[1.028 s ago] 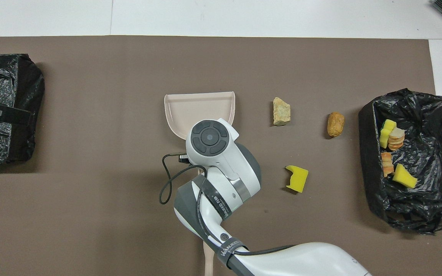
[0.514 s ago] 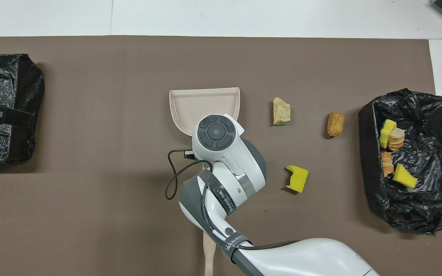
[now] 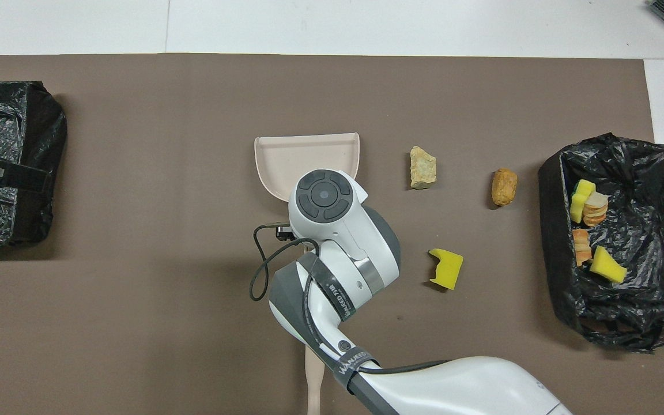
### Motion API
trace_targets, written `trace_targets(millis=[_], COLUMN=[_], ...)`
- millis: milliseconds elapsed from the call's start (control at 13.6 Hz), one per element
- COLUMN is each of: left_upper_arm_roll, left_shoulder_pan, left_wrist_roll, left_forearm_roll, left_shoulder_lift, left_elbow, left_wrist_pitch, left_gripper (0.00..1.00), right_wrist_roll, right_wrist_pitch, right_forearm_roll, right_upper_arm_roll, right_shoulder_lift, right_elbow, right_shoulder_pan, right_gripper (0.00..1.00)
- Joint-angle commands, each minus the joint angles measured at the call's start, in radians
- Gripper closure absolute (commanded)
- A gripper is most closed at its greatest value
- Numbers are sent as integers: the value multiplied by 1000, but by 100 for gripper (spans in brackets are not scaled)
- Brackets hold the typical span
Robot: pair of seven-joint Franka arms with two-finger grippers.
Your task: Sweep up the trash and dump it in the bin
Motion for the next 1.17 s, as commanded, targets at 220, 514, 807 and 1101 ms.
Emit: trace_targets(millis=[220, 514, 807, 1101], left_upper_arm_roll=[-3, -3, -3, -14], left_shoulder_pan=[1, 1, 1, -44], left_wrist_roll=[4, -2, -4, -4], left_forearm_roll=[1, 1, 1, 1], left_shoulder_lift=[-9, -9, -9, -17], left_elbow=[-1, -1, -6, -45], left_wrist_pitch=[-20, -15, -11, 1], left_gripper=[0, 0, 0, 0], right_wrist_roll=[-17, -12, -22, 70], right_wrist_pitch=[-125, -314, -322, -201], right_forearm_roll=[-7, -7, 130, 172], right_upper_arm_roll=[6, 6, 9, 10], right_shoulder_lift=[-196, -356, -498, -566], right_elbow=[-29, -89, -303, -483], right_shoulder_pan=[-20, -25, -5, 142], right_gripper=[0, 0, 0, 0])
